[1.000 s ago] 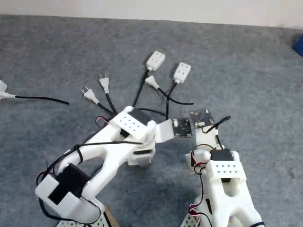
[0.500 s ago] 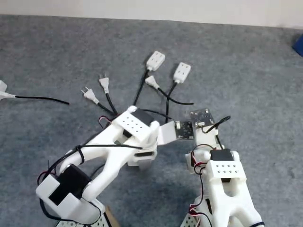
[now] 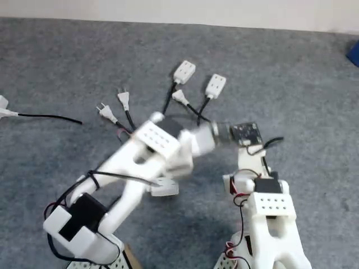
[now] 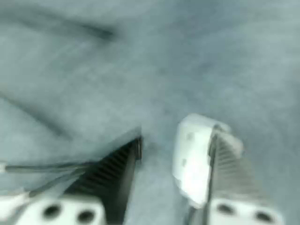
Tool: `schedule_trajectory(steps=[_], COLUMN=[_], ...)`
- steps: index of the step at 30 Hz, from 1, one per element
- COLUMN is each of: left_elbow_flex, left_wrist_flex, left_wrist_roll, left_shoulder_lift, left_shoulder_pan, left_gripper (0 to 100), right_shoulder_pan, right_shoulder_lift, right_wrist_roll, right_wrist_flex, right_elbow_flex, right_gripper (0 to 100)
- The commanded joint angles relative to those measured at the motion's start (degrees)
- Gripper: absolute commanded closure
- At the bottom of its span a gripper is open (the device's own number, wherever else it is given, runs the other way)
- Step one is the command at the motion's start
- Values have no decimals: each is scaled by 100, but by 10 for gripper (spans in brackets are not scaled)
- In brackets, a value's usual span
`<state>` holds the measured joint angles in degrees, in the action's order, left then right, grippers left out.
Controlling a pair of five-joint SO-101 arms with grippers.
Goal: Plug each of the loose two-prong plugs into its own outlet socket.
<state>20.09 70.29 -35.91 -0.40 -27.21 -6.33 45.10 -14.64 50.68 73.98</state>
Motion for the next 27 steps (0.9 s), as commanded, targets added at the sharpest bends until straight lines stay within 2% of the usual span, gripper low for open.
schedule_trajectory(steps=[1, 4, 9, 13, 22, 27], left_elbow_flex=[-831, -840, -673, -84, 1270, 1930], left_wrist_flex=[-615, -818, -818, -932, -1679, -1670], left_wrist_roll=[1679, 2101, 2048, 2075, 2084, 2295], left_shoulder_lift=[-233, -462, -804, -1253, -2132, -2580], left_shoulder_pan=[1138, 1763, 1965, 2624, 3916, 4338], left_gripper=[824, 803, 764, 765, 762, 762], right_shoulder_pan=[22, 22, 22, 31, -22, -787], right_shoulder_lift=[-101, -84, -101, -101, -119, -1182], right_wrist_roll=[-70, -70, -70, -53, -35, 79], right_wrist_flex=[4, 215, 268, 303, 1657, 2413], right_elbow_flex=[-22, -127, -286, -593, -3081, -4690], right_gripper=[584, 584, 584, 584, 584, 584])
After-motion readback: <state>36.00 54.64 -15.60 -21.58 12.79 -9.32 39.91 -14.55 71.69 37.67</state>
